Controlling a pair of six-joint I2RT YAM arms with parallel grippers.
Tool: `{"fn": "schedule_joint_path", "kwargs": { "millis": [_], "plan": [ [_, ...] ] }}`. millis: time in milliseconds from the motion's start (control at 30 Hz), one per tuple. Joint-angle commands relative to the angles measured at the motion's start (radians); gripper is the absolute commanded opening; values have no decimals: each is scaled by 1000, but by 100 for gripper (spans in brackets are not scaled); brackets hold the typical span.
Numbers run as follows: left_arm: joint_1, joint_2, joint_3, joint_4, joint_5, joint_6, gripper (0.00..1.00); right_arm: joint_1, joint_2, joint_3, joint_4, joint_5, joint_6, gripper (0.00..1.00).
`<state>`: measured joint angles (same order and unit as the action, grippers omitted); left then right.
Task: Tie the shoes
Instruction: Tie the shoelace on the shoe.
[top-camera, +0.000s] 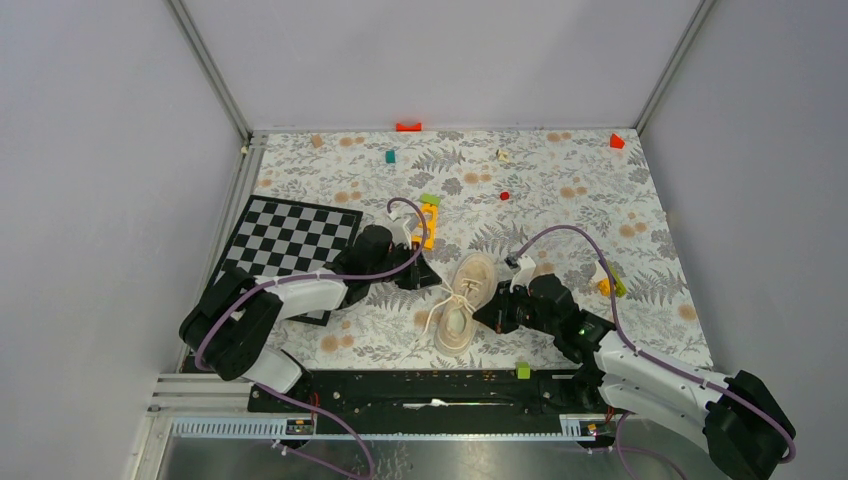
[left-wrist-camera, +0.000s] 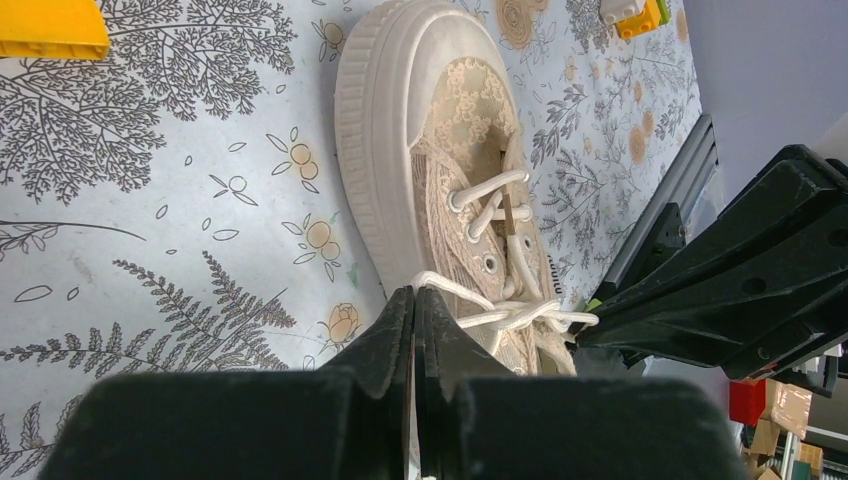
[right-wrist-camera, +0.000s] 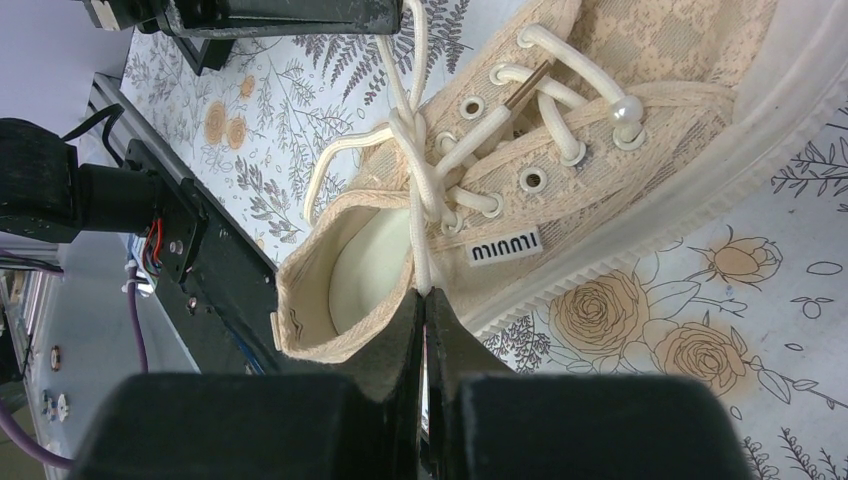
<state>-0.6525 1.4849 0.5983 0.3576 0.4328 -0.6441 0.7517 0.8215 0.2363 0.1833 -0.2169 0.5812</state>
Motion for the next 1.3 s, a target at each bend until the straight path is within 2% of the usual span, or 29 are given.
{"fn": "schedule_joint_path", "kwargs": {
  "millis": [0,533,767,833,1033,1167,1267],
  "plan": [
    [21,-13,1,35,-43,36,0,-4,-15,-9,-19,25,0,0],
    [30,-71,18,14,-48,31,0,-4,-55,-19,-53,62,5,0],
    [6,-37,7,37,17,12,0,-3,-30,-7,-38,36,2,0],
    [-19,-11,10,46,26,11,0,-3,-21,-1,-33,30,3,8],
    [-62,11,22,55,38,17,0,-3,-29,12,-37,34,7,20],
    [-68,8,19,58,38,18,0,-4,-53,14,-53,35,10,45],
    [-67,6,20,63,35,16,0,-3,-74,24,-79,34,11,56]
  ]
}}
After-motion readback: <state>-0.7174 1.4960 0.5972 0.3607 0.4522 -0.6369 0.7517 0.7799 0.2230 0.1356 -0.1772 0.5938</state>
